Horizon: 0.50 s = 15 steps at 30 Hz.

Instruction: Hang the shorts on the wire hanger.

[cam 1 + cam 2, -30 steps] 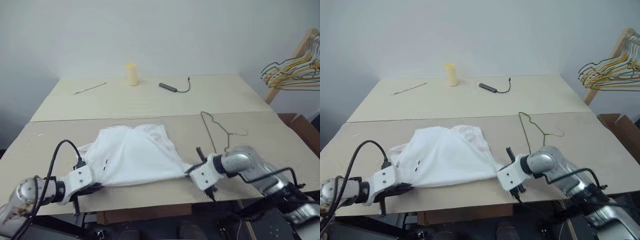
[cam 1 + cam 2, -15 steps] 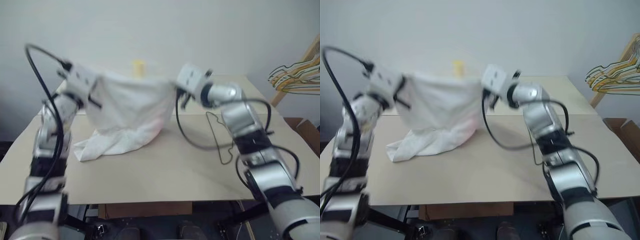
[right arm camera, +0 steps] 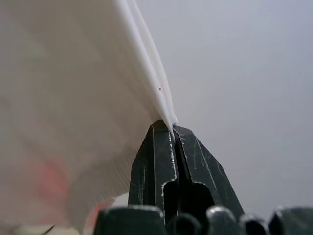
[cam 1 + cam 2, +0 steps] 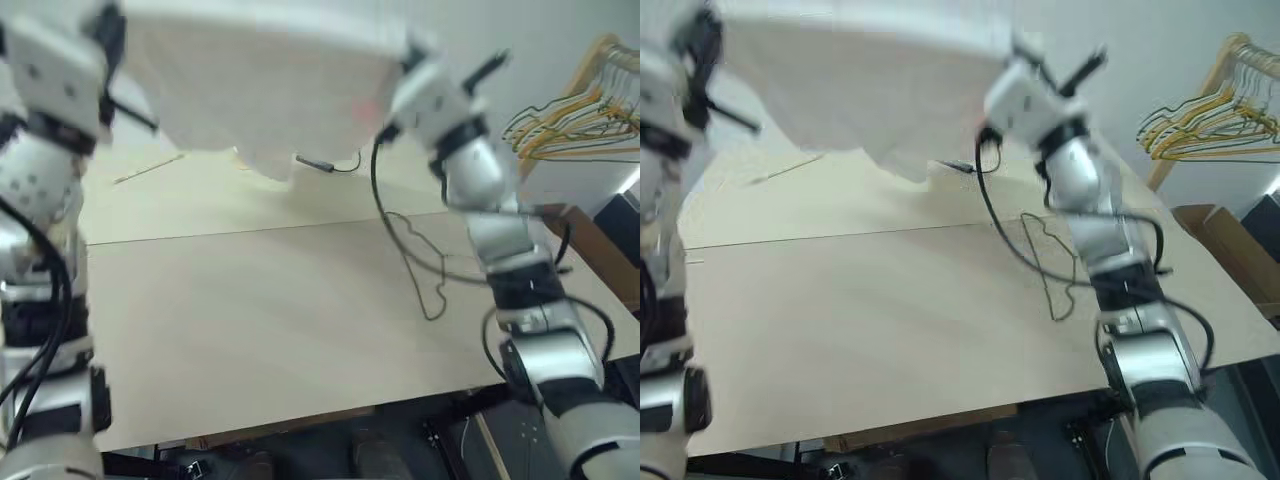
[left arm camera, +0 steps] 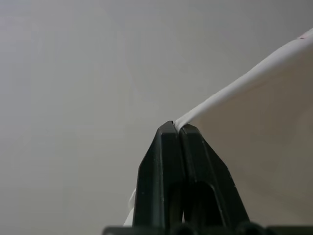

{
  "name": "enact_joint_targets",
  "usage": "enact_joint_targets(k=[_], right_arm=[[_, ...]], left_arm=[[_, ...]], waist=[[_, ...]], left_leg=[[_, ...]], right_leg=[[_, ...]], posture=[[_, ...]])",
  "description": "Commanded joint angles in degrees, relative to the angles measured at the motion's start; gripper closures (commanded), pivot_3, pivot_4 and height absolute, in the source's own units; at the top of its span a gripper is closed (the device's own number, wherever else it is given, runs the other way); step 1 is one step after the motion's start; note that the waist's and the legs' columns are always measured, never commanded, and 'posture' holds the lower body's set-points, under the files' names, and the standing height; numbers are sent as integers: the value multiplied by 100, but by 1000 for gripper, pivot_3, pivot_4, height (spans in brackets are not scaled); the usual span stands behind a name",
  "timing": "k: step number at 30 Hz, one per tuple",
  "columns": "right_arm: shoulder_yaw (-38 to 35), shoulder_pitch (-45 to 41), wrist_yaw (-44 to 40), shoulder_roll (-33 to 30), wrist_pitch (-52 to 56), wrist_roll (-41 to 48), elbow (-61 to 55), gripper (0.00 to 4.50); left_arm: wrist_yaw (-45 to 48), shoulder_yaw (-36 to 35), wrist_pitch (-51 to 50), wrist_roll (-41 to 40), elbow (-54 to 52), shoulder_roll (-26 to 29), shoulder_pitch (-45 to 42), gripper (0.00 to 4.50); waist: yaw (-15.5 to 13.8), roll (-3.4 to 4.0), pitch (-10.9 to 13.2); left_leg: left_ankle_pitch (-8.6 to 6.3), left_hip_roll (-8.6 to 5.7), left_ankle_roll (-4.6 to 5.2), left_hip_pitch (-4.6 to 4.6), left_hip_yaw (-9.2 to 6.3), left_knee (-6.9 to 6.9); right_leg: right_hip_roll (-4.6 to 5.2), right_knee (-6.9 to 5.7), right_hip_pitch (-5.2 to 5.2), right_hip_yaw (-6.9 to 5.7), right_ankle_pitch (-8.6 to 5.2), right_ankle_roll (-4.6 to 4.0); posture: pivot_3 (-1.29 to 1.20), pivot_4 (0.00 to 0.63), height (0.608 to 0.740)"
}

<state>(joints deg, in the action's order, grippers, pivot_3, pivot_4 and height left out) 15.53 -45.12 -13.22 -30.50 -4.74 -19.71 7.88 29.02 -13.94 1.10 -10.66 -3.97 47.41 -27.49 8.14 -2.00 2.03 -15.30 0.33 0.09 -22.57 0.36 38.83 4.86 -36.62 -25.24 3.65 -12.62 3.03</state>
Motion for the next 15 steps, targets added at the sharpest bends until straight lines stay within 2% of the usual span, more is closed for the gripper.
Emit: enact_joint_targets(k=[1,4,5,10,15], right_arm=[[845,1039,-1672,-965,-520,-379,-374,4500],[1248,1553,-2258,-1301,-945,-442,-406,4500],[1243,1643,-2467,-1302,-864,-307,-448,4500],[1238,1579,-3362,-1593,-1107,-99,-625,4500],[1273,1510,-4304,-2072,-1413,158,-745,4500]], left_arm=[[1646,-338,109,146,-570,933,2247,4480],[2085,-113,29,511,-927,1285,3613,4480],[2125,-101,-110,558,-1059,1296,3913,4480],[2770,-425,-729,408,-1785,1479,4940,4480],[3544,-1001,-1400,404,-2527,1731,5924,4480]], waist=[[47,12,11],[5,19,71],[-24,18,89],[-238,17,90],[-362,10,84]], left_leg=[[-5,-1,8,32,2,-2],[-27,25,41,201,22,-10],[-27,48,40,236,32,-10],[-22,63,45,310,37,0],[-38,68,45,317,76,-14]], right_leg=[[0,3,27,1,1,1],[-11,66,213,-5,-32,-3],[-17,72,240,-3,-71,-8],[-44,64,299,8,-56,-14],[-50,59,293,9,-56,2]], posture=[[3,0,740],[8,0,740],[7,0,740],[5,0,740],[7,0,740]])
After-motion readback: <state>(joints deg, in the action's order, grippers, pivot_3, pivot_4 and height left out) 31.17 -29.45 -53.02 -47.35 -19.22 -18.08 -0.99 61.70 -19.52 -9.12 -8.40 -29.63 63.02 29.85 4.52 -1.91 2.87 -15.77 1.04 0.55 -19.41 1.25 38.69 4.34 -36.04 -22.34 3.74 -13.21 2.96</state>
